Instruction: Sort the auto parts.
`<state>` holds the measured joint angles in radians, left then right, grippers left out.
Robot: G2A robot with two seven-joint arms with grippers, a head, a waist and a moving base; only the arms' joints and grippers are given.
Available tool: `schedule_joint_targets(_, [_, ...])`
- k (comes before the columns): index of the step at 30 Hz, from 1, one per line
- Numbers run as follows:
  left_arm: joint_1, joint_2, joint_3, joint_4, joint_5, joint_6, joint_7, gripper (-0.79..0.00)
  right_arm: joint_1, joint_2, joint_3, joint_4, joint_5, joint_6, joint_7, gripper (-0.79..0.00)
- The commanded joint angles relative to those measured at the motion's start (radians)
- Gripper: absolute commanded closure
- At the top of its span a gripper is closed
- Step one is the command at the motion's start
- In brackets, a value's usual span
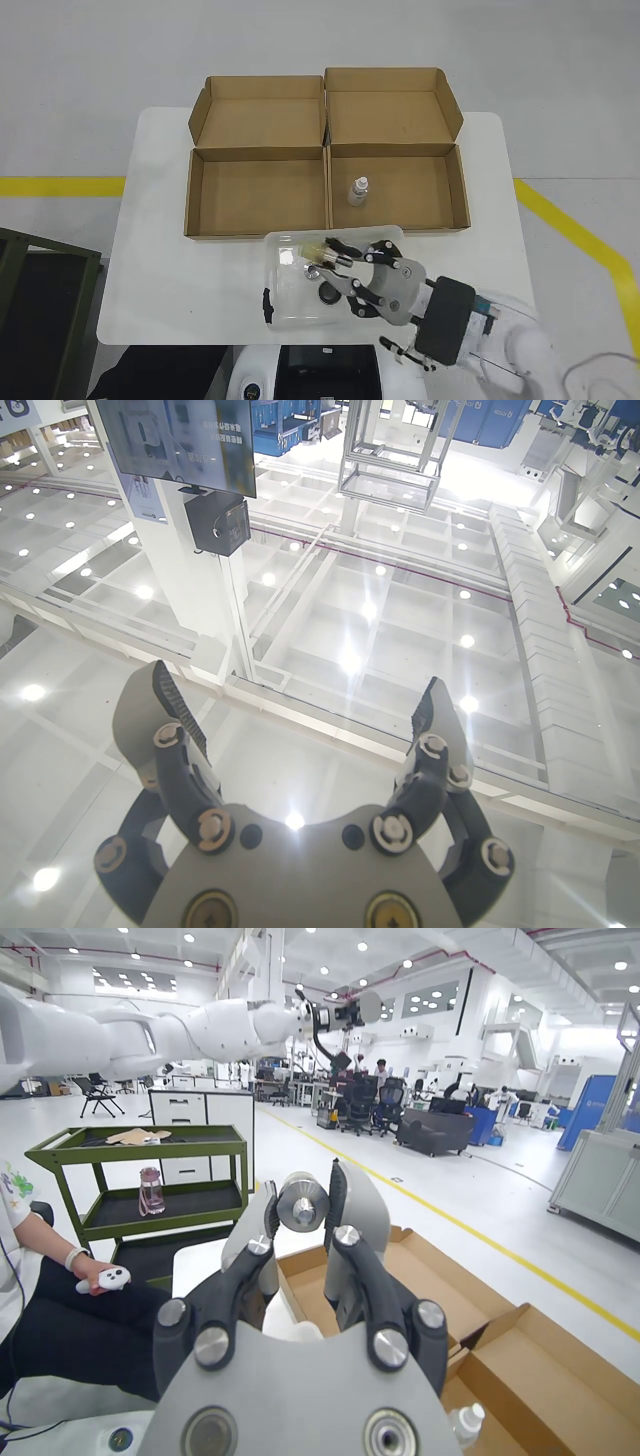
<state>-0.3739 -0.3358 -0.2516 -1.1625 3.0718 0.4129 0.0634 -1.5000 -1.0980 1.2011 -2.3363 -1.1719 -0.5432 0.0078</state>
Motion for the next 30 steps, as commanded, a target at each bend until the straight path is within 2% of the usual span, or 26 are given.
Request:
schedule_joint_targets(1, [0.0,0.0,0.0,0.0,0.0,0.0,0.0,-0.785,-0.039,0.005,0.02,0.001,-0.025,-0.002,0.022,0.0])
schedule_joint_targets(5, [0.0,0.0,0.0,0.0,0.0,0.0,0.0,-0.785,-0.071,0.012,0.072,0.035,-0.017,-0.004,0.071,0.0])
schedule_joint_targets(14, [0.0,0.0,0.0,0.0,0.0,0.0,0.0,-0.785,-0.046,0.02,0.147,0.101,-0.006,0.013,0.253,0.0])
schedule_joint_targets(18, [0.0,0.0,0.0,0.0,0.0,0.0,0.0,-0.785,-0.034,0.026,0.203,0.165,-0.003,0.002,0.293,0.0])
schedule_joint_targets(25, [0.0,0.0,0.0,0.0,0.0,0.0,0.0,-0.785,0.079,0.034,0.26,0.305,0.019,-0.034,0.378,0.0])
schedule_joint_targets(30, [0.0,0.0,0.0,0.0,0.0,0.0,0.0,-0.785,0.181,0.033,0.236,0.413,0.024,-0.048,0.425,0.0])
